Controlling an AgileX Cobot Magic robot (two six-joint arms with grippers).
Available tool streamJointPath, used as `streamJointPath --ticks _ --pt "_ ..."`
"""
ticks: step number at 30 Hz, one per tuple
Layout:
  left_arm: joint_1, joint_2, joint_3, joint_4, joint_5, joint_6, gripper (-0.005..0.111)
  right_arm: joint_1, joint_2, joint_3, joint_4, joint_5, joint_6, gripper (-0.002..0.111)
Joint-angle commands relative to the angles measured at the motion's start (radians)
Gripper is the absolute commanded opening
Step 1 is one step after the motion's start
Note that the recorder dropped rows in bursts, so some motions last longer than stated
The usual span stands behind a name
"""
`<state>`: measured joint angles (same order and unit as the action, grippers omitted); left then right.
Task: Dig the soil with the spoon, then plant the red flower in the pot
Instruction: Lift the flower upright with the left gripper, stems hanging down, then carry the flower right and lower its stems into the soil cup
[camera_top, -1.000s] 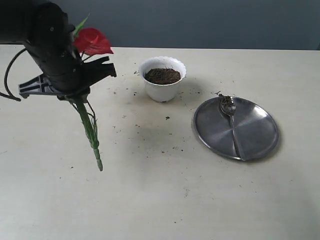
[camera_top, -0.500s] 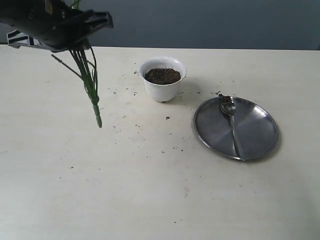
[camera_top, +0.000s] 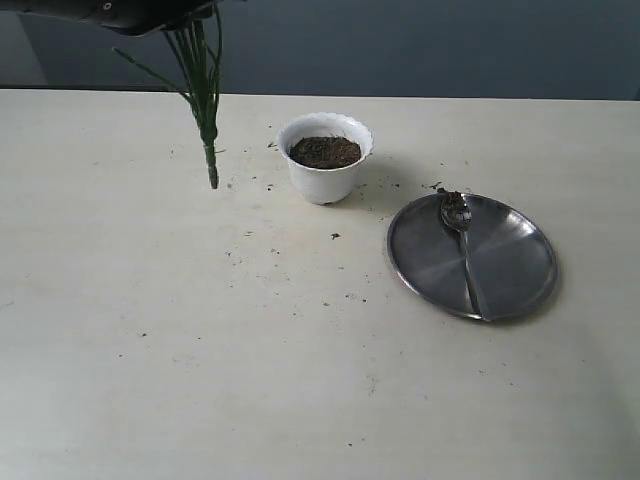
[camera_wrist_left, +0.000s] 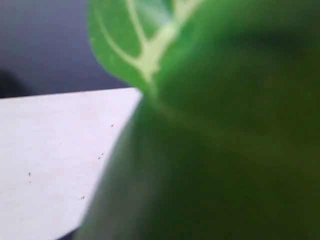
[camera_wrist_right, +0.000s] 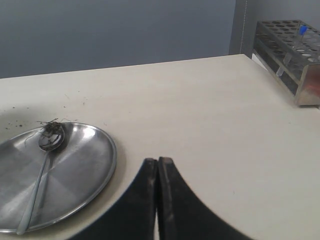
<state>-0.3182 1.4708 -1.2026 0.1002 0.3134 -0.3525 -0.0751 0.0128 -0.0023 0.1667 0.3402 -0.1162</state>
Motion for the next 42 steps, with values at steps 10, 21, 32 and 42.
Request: streamJointPath --ticks 10,21,32,42 --pt "-0.003 -0.015 -0.005 -0.110 -0.174 0.219 0.000 -0.004 -0.004 0.002 -0.001 -0.005 -0.004 -0.001" --pt "-0.005 -0.126 0.011 -0.100 -0.313 0.288 0.000 -0.004 -0.004 0.002 -0.001 -0.005 -0.004 -0.001" --pt "-0.093 -0.242 0.293 0.042 -0.559 0.269 0.000 -0.004 -0.004 0.002 -0.001 -0.005 -0.004 -0.001" --pt "-0.093 -0.138 0.304 0.586 -0.871 -0.260 0.000 -0.004 -0.004 0.002 -0.001 -0.005 -0.004 -0.001"
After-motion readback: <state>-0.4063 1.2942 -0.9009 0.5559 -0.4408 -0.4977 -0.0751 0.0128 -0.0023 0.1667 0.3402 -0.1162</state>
